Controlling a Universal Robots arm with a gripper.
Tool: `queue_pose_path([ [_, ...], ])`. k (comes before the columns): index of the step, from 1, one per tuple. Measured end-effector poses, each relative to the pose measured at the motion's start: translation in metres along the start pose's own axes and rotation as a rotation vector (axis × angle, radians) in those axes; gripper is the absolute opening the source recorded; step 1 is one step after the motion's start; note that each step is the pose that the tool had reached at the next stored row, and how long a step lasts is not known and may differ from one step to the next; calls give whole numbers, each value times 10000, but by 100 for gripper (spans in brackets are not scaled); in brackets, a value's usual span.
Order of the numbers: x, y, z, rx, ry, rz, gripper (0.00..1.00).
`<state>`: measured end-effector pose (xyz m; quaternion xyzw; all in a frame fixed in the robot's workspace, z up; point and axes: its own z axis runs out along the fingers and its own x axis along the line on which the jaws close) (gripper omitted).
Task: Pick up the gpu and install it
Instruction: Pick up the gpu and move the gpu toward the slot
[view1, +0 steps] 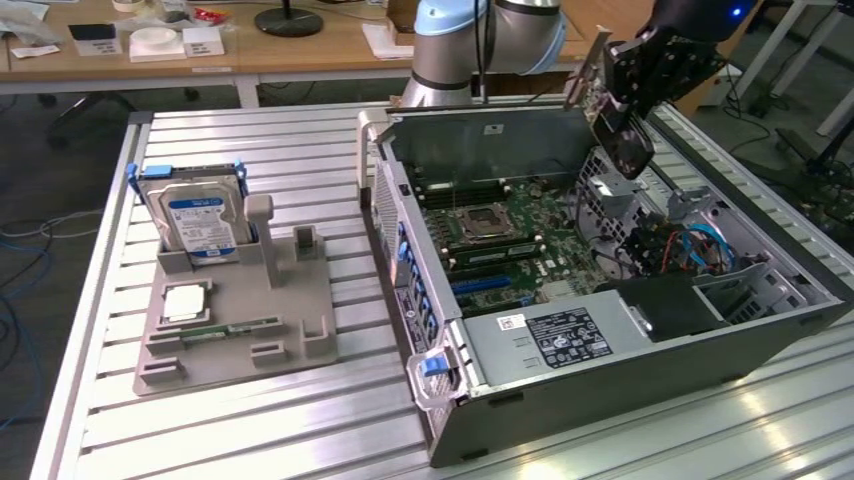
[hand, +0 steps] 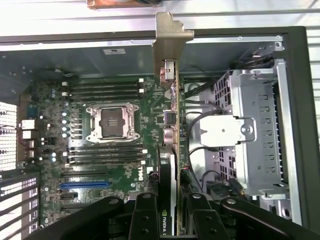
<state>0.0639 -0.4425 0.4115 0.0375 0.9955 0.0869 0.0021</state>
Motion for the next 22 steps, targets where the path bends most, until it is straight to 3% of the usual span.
queue_pose_path([
  [6,-72,6,2,15,-1,0,26],
  [10,-77,8,1,319,-23,-3,26],
  [11,-78,8,2,346,-24,-3,26],
  [15,-79,9,2,350,-25,-4,26],
  [16,-80,11,2,418,-30,-6,26],
  [19,-81,20,4,784,-52,-8,26],
  [20,-81,22,4,817,-54,-9,26],
  [22,-81,21,4,808,-54,-10,26],
])
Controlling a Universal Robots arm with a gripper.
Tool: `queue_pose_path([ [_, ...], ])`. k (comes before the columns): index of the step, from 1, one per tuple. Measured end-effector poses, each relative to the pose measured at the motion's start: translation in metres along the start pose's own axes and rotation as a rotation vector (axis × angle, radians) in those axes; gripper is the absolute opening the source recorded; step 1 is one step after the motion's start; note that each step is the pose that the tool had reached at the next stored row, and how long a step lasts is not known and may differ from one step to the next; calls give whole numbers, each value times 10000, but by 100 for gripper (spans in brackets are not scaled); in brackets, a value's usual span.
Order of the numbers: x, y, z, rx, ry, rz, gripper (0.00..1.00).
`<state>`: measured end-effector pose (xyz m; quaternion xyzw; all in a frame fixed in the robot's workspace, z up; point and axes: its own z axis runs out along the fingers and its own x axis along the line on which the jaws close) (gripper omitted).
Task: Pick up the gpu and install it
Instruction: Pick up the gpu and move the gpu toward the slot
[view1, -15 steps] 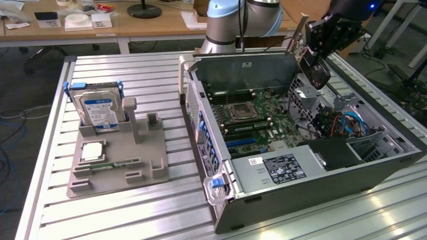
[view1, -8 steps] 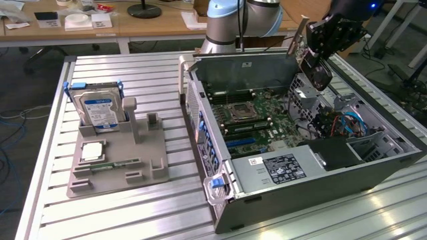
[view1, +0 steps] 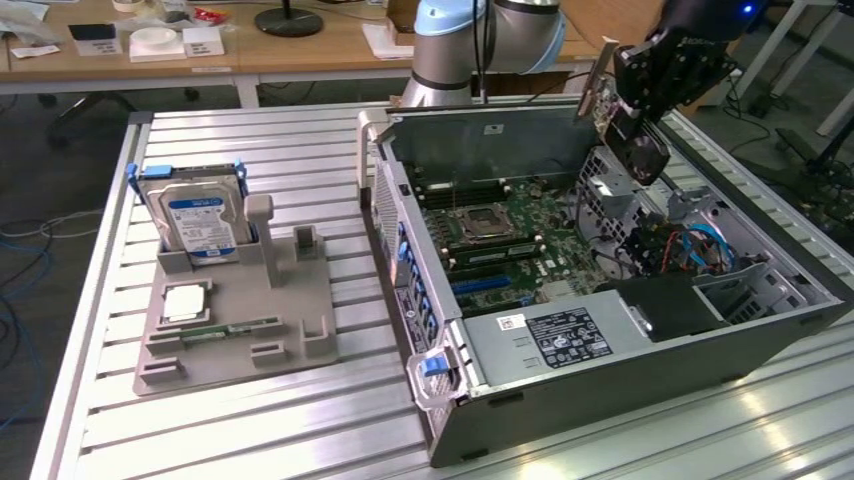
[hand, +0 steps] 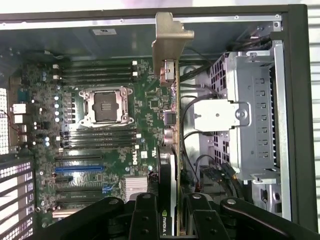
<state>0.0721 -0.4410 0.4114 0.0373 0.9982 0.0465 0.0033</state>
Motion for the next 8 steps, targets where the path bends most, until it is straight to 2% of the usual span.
queue_pose_path([
  [2,0,0,2,-62,4,2,26],
  [3,-2,3,2,-69,5,1,26],
  [4,-5,6,3,-26,4,0,26],
  [5,-10,8,2,63,0,-1,26],
  [7,-17,15,3,291,-9,0,26],
  [8,-19,17,3,330,-10,0,26],
])
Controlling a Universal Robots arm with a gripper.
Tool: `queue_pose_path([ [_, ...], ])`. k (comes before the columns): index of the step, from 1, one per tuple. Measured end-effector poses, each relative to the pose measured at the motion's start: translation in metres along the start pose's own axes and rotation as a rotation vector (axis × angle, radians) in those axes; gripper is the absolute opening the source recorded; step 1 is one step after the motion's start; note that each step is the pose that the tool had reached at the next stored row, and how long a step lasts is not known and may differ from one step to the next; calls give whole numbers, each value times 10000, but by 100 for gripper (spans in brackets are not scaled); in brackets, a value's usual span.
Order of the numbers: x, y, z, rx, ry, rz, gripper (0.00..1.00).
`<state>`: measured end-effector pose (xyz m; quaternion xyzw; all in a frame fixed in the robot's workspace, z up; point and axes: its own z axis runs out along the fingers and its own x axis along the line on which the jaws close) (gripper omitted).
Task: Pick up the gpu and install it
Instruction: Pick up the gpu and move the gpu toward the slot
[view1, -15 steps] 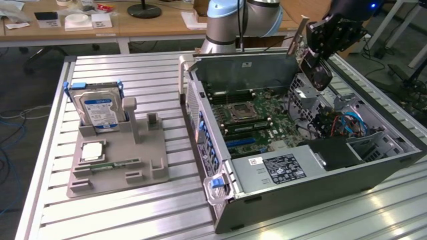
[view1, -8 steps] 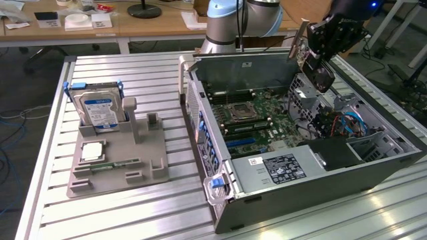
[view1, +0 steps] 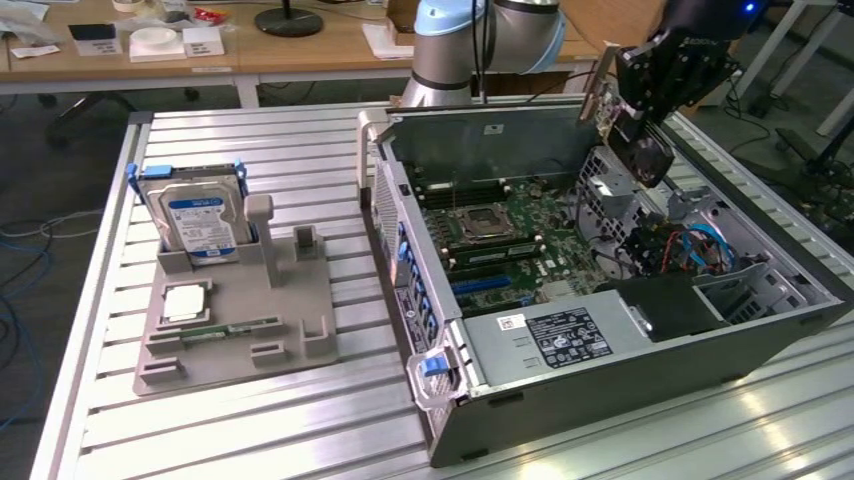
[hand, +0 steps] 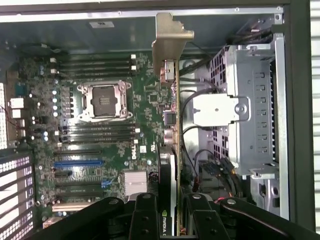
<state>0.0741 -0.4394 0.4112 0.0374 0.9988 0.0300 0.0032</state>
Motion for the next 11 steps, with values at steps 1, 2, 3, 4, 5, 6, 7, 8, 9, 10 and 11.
queue_pose_path([
  [1,-1,0,0,1,0,0,26],
  [2,-3,0,0,2,-1,-1,26],
  [3,-4,0,1,-4,-1,-2,26],
  [4,-6,1,3,-12,0,-2,26],
  [5,-11,2,4,-14,0,-3,26],
  [6,-20,3,6,-16,1,-2,26],
  [7,-32,5,7,-16,1,-2,26],
  [8,-38,5,8,-16,1,-2,26],
  [9,-39,5,8,-17,1,-2,26],
  [10,-39,6,8,-16,1,-2,26],
  [11,-39,5,7,-16,1,-2,26],
])
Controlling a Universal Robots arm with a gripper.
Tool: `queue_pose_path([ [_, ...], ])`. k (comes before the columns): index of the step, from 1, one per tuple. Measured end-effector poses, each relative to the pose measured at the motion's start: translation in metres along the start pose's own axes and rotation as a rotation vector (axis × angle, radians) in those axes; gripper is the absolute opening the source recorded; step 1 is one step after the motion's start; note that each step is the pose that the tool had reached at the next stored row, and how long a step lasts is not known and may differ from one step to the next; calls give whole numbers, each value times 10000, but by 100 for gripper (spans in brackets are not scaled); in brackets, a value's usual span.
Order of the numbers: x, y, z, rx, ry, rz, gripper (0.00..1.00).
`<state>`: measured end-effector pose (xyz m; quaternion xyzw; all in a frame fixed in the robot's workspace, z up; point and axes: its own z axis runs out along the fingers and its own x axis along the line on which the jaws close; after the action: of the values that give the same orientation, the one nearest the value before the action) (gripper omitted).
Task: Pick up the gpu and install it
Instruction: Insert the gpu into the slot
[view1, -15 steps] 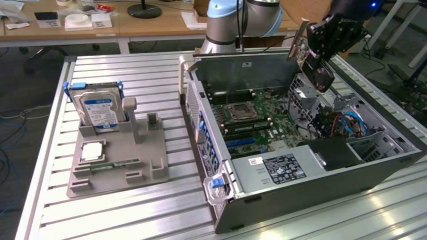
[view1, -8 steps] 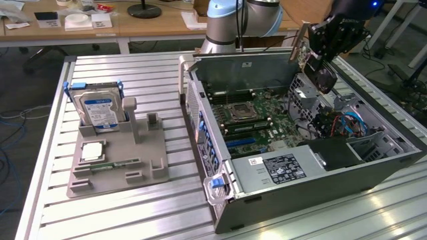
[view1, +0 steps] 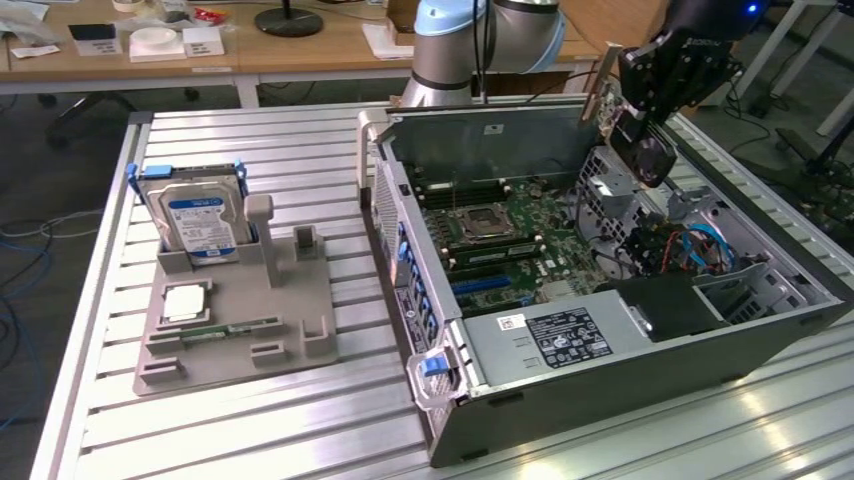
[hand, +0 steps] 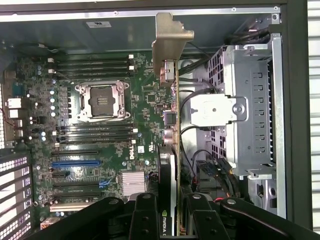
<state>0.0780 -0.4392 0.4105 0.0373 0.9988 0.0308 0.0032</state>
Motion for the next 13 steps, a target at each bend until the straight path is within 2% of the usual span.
queue_pose_path([
  [13,0,0,0,-1,3,-51,26],
])
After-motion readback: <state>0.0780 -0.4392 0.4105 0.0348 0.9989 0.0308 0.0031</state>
